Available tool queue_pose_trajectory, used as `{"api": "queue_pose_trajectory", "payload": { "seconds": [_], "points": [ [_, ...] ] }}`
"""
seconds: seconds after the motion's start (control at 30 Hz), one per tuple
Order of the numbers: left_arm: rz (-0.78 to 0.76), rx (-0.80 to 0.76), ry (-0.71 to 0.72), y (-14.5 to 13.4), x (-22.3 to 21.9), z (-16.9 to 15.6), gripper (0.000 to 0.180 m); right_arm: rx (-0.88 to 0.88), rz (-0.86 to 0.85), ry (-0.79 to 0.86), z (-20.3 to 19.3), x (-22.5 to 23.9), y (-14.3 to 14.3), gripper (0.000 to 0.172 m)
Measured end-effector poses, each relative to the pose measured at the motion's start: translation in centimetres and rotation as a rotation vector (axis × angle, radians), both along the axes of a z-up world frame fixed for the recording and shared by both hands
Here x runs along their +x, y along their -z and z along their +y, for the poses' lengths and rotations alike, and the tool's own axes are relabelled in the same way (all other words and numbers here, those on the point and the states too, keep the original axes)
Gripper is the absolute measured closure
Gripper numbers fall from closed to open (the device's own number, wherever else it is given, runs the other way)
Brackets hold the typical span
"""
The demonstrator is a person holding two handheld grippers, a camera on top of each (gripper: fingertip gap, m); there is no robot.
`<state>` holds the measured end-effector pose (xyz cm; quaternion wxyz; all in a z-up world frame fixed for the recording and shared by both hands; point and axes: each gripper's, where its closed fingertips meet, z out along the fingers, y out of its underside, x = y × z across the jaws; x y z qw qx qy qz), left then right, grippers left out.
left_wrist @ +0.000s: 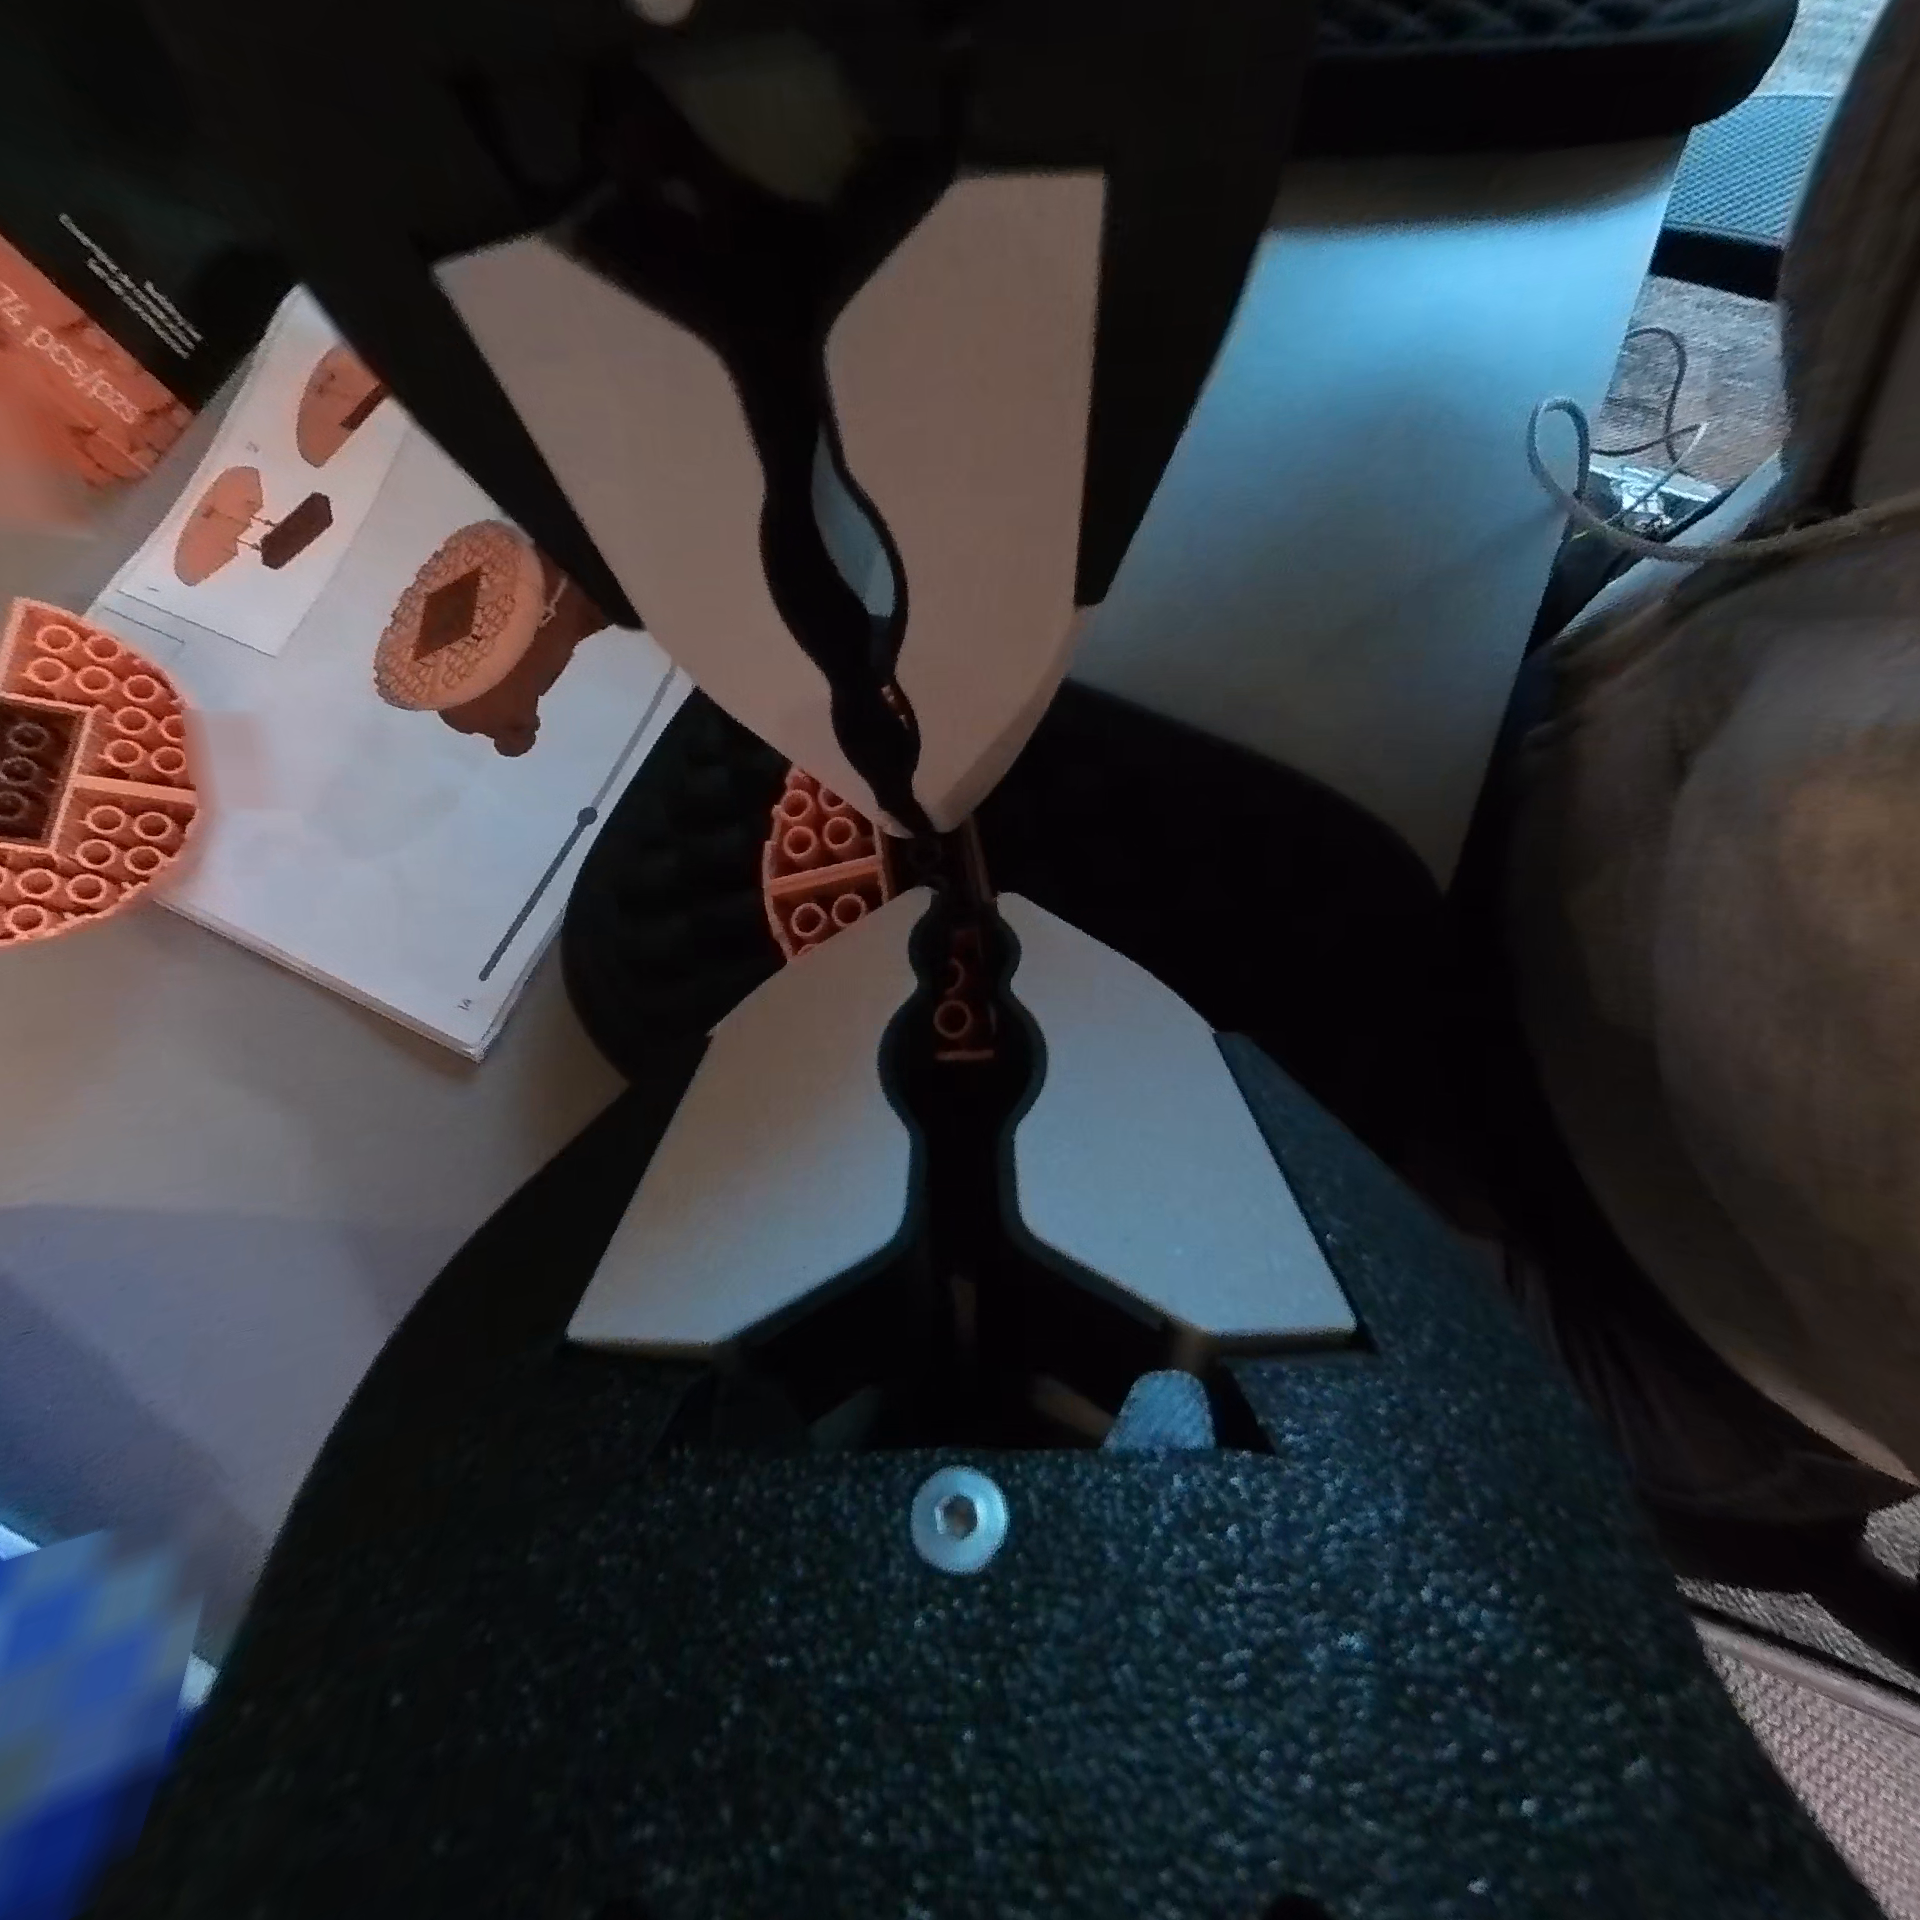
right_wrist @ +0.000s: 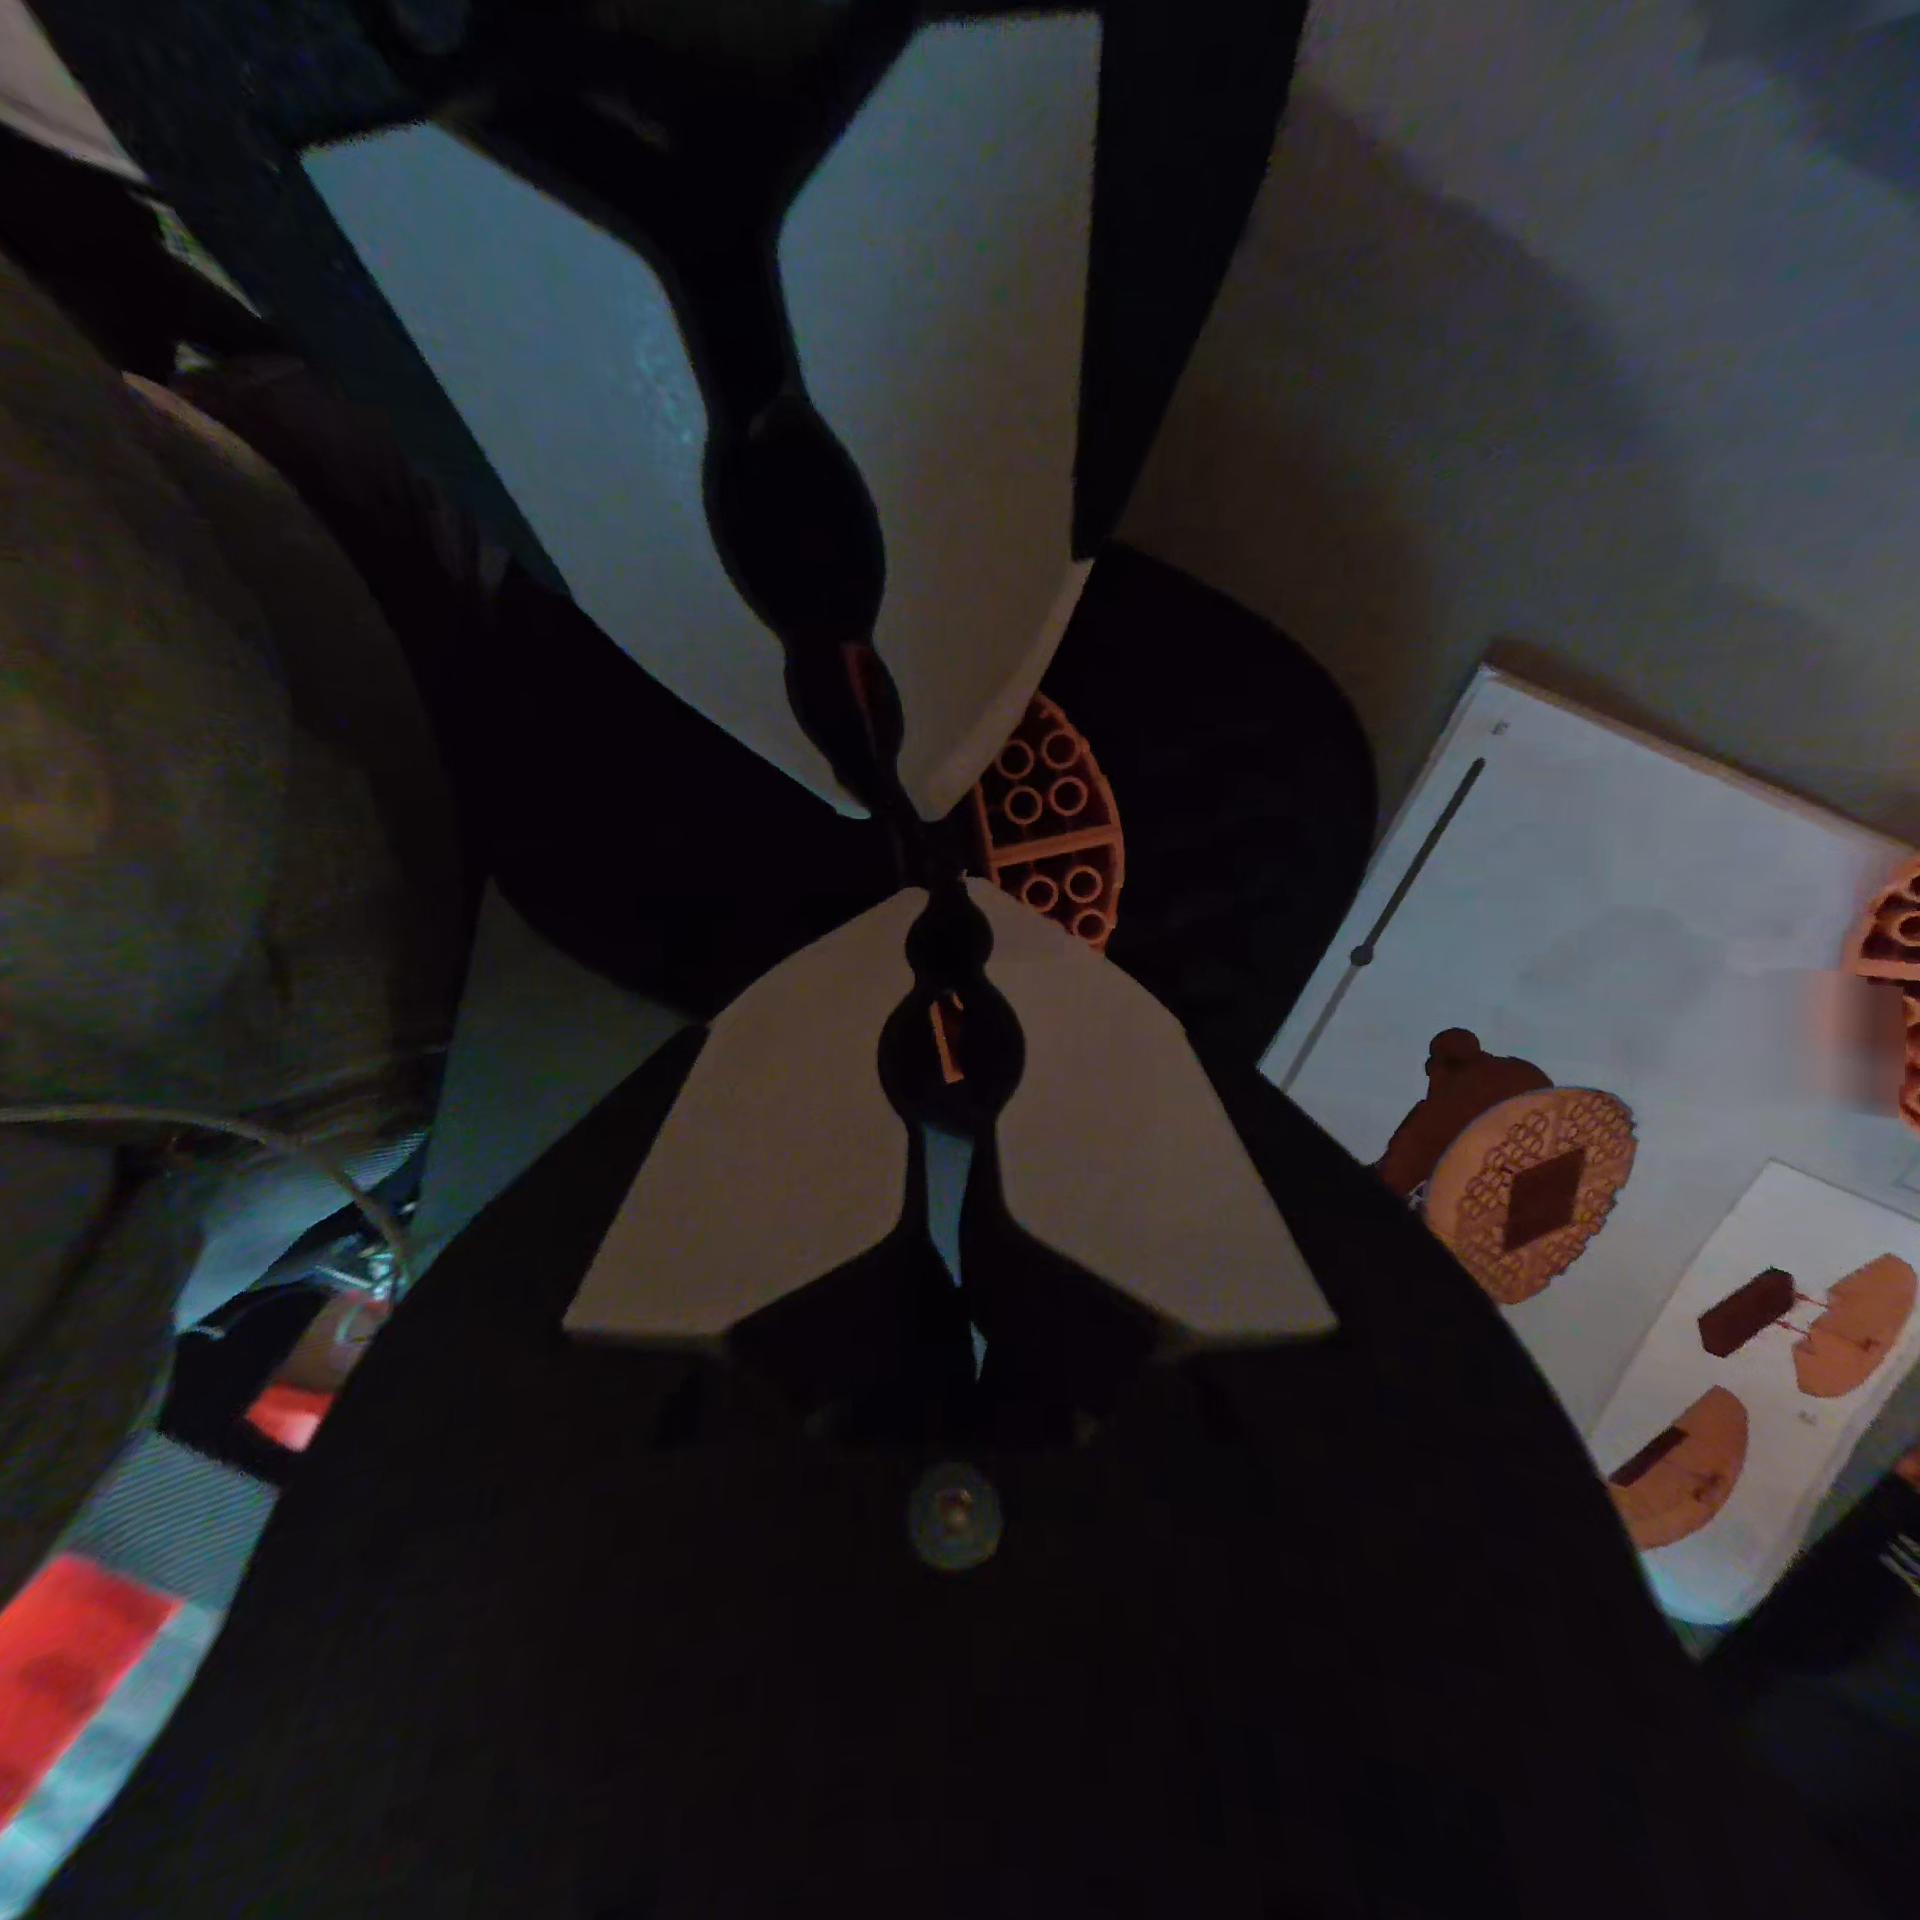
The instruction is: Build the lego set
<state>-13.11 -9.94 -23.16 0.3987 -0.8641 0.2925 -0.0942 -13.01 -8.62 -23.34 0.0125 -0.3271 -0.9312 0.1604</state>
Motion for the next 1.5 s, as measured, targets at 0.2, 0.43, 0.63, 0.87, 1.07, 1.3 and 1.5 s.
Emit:
{"api": "queue_pose_trajectory", "payload": {
  "seconds": [0.2,0.43,0.63,0.87,1.07,1.3,1.5],
  "points": [
    [0.041,-0.01,0.032,0.1,-0.2,0.0,0.174,-0.022,-0.055,0.003,-0.1,-0.2,0.1,0.172],
    [0.082,-0.035,0.018,0.0,-0.3,-0.2,0.174,-0.154,0.159,-0.04,0.0,-0.5,-0.9,0.172],
    [0.142,-0.037,0.003,0.1,-0.2,-0.2,0.174,-0.487,0.295,0.116,2.2,0.6,-1.2,0.103],
    [0.183,-0.03,0.029,0.0,-0.1,0.0,0.174,-0.508,0.291,0.075,1.1,-0.3,1.2,0.138],
    [0.242,0.078,0.095,-0.3,0.0,0.1,0.173,-0.524,0.286,0.054,1.1,-0.3,1.2,0.139],
    [0.069,0.087,0.093,-1.8,0.2,-0.6,0.173,-0.478,0.329,0.032,0.8,-0.4,0.9,0.139],
    [0.053,0.003,0.067,-0.6,0.1,-0.4,0.18,-0.376,0.382,-0.011,0.4,-0.4,1.0,0.14]
  ]
}}
